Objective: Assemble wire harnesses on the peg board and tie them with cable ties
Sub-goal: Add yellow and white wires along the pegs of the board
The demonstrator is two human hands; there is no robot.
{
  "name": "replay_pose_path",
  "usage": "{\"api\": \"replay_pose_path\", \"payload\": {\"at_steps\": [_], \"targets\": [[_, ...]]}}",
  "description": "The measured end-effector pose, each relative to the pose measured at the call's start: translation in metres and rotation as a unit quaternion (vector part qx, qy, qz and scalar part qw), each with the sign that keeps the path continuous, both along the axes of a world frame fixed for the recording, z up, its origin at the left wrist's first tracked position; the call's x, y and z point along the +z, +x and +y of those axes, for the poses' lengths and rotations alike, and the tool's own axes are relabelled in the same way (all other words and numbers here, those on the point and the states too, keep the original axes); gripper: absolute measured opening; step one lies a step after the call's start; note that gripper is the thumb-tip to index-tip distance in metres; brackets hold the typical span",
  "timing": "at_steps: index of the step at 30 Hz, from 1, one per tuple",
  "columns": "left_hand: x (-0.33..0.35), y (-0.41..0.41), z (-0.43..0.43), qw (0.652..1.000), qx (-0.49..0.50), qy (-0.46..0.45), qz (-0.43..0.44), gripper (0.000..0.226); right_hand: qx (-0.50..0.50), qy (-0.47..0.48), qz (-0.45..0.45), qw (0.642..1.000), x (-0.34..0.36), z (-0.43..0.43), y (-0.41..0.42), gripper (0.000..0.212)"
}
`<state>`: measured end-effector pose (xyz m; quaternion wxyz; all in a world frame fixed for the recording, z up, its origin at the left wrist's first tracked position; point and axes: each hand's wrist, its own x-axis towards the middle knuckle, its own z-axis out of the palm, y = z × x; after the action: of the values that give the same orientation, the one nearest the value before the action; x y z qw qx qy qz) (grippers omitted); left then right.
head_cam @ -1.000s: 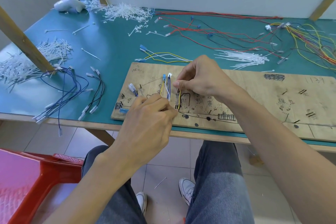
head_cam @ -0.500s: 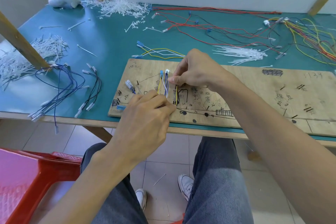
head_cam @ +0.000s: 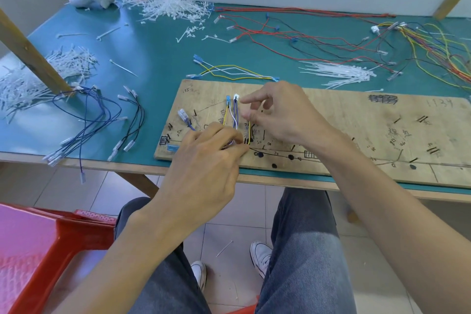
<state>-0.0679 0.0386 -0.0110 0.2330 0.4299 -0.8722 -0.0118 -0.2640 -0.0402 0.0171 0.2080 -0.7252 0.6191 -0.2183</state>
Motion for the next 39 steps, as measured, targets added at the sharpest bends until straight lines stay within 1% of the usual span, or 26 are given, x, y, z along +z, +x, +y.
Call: {"api": "replay_pose_path", "payload": {"at_steps": [2,4,5,7,9,10,12,14,15,16,17,19,21,24,26,30,33,35,36,37,39], "targets": [[0.002,0.008,0.002,1.0,0.008,-0.007,0.024,0.024,0.006,-0.018,0.02,1.0,-0.003,0.009,-0.001,0.022],[0.005,0.021,0.002,0.995,0.059,0.001,0.074,0.021,0.002,-0.037,0.04,0.999,-0.007,0.017,-0.001,0.019],[0.008,0.028,0.001,0.992,0.092,0.012,0.083,0.019,-0.002,-0.044,0.051,0.998,-0.009,0.02,0.0,0.019],[0.013,0.038,-0.002,0.988,0.139,0.042,0.061,0.013,-0.004,-0.066,0.089,0.994,-0.01,0.025,0.004,0.023],[0.016,0.04,-0.005,0.984,0.155,0.079,0.027,0.006,-0.003,-0.094,0.124,0.988,-0.011,0.029,0.007,0.026],[0.017,0.039,-0.006,0.983,0.155,0.094,0.016,0.005,-0.005,-0.105,0.126,0.986,-0.011,0.031,0.008,0.027],[0.018,0.035,-0.007,0.983,0.151,0.102,0.002,0.007,0.0,-0.117,0.097,0.988,-0.01,0.036,0.009,0.025],[0.017,0.033,-0.01,0.983,0.155,0.095,-0.016,0.011,0.029,-0.106,0.056,0.992,-0.009,0.041,0.011,0.013],[0.017,0.034,-0.011,0.983,0.159,0.092,-0.031,0.013,0.047,-0.092,0.035,0.994,-0.01,0.044,0.013,0.014],[0.016,0.034,-0.013,0.981,0.162,0.09,-0.048,0.015,0.06,-0.079,0.013,0.995,-0.012,0.046,0.013,0.021],[0.014,0.035,-0.014,0.98,0.164,0.091,-0.064,0.016,0.067,-0.068,-0.006,0.995,-0.013,0.048,0.012,0.028],[0.012,0.037,-0.016,0.978,0.167,0.095,-0.085,0.014,0.065,-0.061,-0.031,0.996,-0.013,0.053,0.009,0.032],[0.011,0.037,-0.018,0.976,0.167,0.103,-0.097,0.012,0.067,-0.061,-0.04,0.995,-0.015,0.058,0.006,0.03],[0.013,0.04,-0.022,0.972,0.169,0.102,-0.131,0.01,0.08,-0.069,-0.036,0.994,-0.013,0.062,0.007,0.019],[0.015,0.043,-0.023,0.969,0.168,0.097,-0.152,0.008,0.081,-0.069,-0.039,0.994,-0.013,0.061,0.009,0.016],[0.02,0.044,-0.025,0.969,0.16,0.086,-0.169,0.013,0.062,-0.016,-0.068,0.996,-0.008,0.054,0.012,0.024],[0.025,0.044,-0.027,0.969,0.145,0.089,-0.178,0.014,0.079,0.004,-0.021,0.997,-0.002,0.046,0.015,0.033],[0.029,0.047,-0.029,0.973,0.128,0.089,-0.17,0.016,0.102,-0.001,0.008,0.995,0.001,0.045,0.02,0.038],[0.032,0.05,-0.031,0.977,0.117,0.091,-0.15,0.017,0.115,-0.011,0.013,0.993,0.001,0.045,0.023,0.036],[0.034,0.053,-0.032,0.982,0.107,0.099,-0.119,0.017,0.124,-0.022,0.01,0.992,-0.001,0.047,0.027,0.031],[0.037,0.061,-0.036,0.986,0.097,0.13,-0.03,0.015,0.123,-0.046,-0.017,0.991,-0.008,0.05,0.034,0.011]]}}
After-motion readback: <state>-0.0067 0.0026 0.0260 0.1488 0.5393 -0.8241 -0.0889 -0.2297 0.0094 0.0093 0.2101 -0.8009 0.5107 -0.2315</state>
